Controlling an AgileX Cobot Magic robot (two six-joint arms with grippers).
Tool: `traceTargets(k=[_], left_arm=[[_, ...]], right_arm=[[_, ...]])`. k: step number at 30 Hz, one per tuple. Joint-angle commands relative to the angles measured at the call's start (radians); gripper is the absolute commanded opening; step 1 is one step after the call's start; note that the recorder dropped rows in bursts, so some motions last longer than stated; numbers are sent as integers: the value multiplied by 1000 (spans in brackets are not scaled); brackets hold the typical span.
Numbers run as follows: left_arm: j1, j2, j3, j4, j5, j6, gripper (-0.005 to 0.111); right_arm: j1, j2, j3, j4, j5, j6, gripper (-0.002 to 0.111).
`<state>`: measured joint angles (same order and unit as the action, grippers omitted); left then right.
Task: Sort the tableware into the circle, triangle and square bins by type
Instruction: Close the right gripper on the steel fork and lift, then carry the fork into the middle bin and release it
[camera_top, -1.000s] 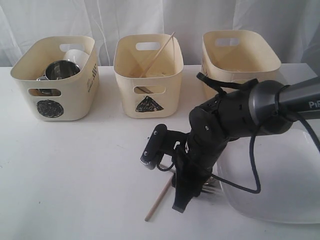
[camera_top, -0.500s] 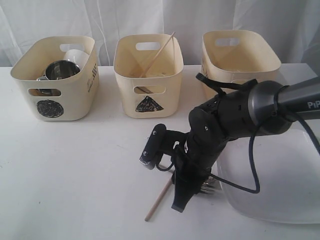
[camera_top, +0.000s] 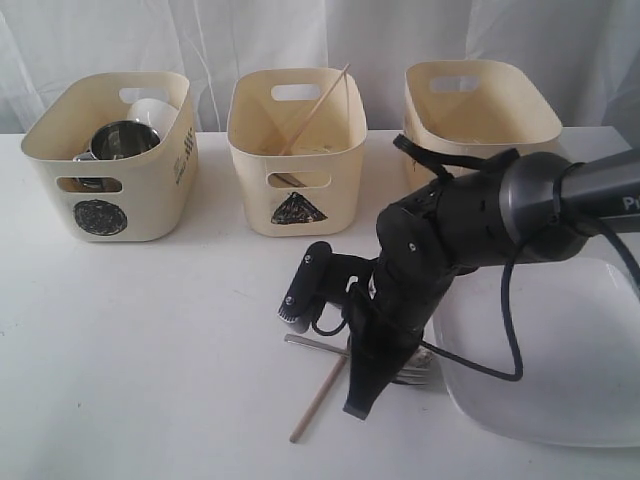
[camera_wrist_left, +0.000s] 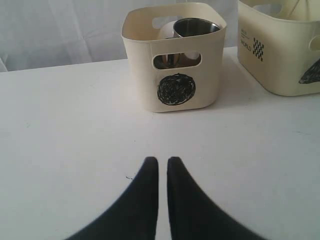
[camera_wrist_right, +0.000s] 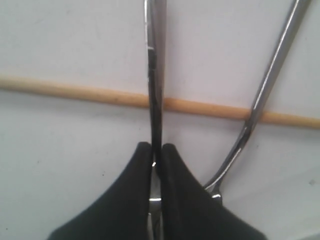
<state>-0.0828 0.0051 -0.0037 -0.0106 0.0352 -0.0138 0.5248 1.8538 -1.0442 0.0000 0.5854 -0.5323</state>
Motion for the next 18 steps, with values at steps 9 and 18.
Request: traceTargets(k=[9, 18], left_arm=[[0, -5, 4, -11, -5, -6, 13], [0, -5, 4, -11, -5, -6, 13]], right_arm=[[3, -149, -7, 43, -8, 70, 0], [3, -197, -80, 48, -178, 210, 0]])
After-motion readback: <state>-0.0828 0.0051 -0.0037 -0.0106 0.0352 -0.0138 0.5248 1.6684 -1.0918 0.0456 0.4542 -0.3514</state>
